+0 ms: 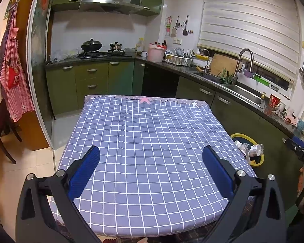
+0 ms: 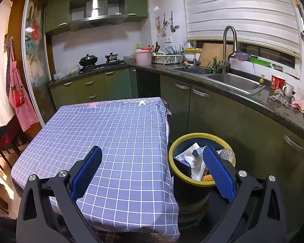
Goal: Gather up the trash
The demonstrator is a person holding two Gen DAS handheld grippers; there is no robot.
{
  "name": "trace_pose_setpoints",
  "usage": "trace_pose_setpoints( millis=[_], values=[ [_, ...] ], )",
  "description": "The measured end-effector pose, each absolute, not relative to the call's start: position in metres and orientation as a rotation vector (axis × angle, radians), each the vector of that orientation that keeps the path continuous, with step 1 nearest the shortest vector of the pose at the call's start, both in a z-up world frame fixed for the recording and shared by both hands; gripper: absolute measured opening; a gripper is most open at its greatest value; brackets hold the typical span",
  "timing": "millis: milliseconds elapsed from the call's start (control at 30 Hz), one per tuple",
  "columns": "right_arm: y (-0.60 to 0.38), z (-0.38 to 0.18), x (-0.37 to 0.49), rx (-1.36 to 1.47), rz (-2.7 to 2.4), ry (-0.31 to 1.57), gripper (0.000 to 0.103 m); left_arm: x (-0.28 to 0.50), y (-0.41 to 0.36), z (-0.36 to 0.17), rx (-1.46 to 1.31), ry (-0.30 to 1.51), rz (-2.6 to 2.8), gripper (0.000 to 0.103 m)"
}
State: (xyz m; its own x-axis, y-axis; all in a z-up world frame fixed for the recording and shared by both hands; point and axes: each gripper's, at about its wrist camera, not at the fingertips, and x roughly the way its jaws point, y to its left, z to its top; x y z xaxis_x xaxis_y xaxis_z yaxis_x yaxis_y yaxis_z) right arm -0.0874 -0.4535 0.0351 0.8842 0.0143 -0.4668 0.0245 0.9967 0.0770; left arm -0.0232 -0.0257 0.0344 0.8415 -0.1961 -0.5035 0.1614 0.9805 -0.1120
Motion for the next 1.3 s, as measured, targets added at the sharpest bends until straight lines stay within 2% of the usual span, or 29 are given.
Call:
trace_pose_setpoints(
  millis=[1300],
  values=[
    [-0.455, 0.032, -0.084, 0.084, -0.004, 0.489, 0.098, -0.024, -0.036, 0.037, -0.026, 0.543, -0.196, 0.096]
  ],
)
